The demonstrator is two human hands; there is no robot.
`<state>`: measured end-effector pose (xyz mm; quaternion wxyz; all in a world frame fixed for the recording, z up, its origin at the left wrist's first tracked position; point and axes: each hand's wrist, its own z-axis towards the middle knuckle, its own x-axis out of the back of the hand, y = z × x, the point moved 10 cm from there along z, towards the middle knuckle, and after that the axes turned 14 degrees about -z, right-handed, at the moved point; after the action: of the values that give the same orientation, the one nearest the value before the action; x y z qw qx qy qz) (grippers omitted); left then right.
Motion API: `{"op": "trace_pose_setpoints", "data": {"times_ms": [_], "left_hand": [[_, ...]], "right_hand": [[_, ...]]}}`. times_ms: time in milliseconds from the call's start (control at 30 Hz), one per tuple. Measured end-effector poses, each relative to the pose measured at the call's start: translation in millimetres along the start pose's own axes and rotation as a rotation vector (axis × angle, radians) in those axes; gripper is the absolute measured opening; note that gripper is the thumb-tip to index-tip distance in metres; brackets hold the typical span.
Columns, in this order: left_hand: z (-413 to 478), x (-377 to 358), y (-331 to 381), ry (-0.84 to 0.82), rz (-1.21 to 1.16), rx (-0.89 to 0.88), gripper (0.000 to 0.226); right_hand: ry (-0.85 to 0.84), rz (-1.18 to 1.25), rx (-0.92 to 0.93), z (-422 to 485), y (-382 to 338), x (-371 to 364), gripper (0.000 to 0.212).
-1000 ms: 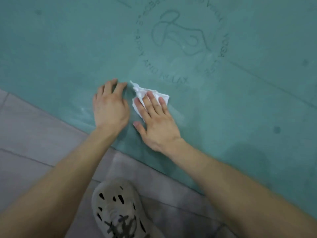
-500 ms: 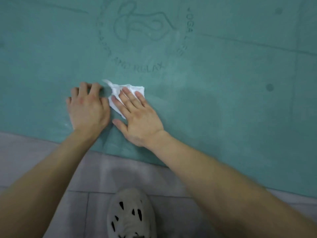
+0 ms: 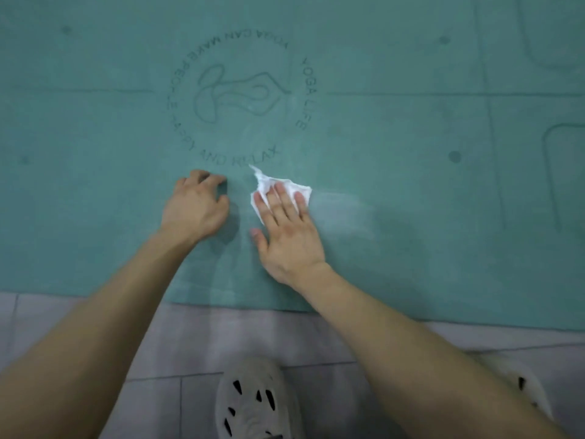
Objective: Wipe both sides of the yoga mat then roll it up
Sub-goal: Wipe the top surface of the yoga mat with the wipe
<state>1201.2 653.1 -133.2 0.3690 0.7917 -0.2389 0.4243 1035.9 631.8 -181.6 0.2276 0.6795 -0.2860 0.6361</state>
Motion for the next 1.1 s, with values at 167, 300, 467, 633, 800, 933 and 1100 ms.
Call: {"op": "trace_pose_setpoints", "data": {"times_ms": [167, 300, 467, 633, 800, 933, 1100], "left_hand": [[5.7, 12.3, 6.7, -0.436, 0.316, -0.021, 0.061], [13.2, 23.2, 42.6, -0.453, 0.568, -0.205, 0.09], [46.6, -10.4, 84.9, -0.336, 0.368, -0.153, 0.135], [57.3, -20.5, 71.8, -0.293, 0.368, -0.132, 0.138], [57.9, -21.5, 73.9, -0.262, 0.337, -0.09, 0.14], [58.6, -19.0, 68.1, -0.25, 0.312, -0.057, 0.139], [55.9, -21.2, 67.1, -0.233, 0.244, -0.071, 0.137]], "right_hand": [[-0.01, 0.031, 0.093, 9.0, 10.0, 3.6, 0.067], [0.0, -0.018, -0.202, -41.5, 142.0, 5.8, 0.072], [-0.065, -0.045, -0.325, -42.2, 190.3, 4.5, 0.073], [-0.017, -0.045, -0.276, 25.3, 151.3, 11.8, 0.071], [0.007, -0.016, 0.135, 101.0, 64.7, 23.9, 0.067], [0.027, -0.015, 0.198, 95.0, 95.6, 23.9, 0.065], [0.044, 0.0, -0.313, 35.8, 210.9, 24.6, 0.063]]}}
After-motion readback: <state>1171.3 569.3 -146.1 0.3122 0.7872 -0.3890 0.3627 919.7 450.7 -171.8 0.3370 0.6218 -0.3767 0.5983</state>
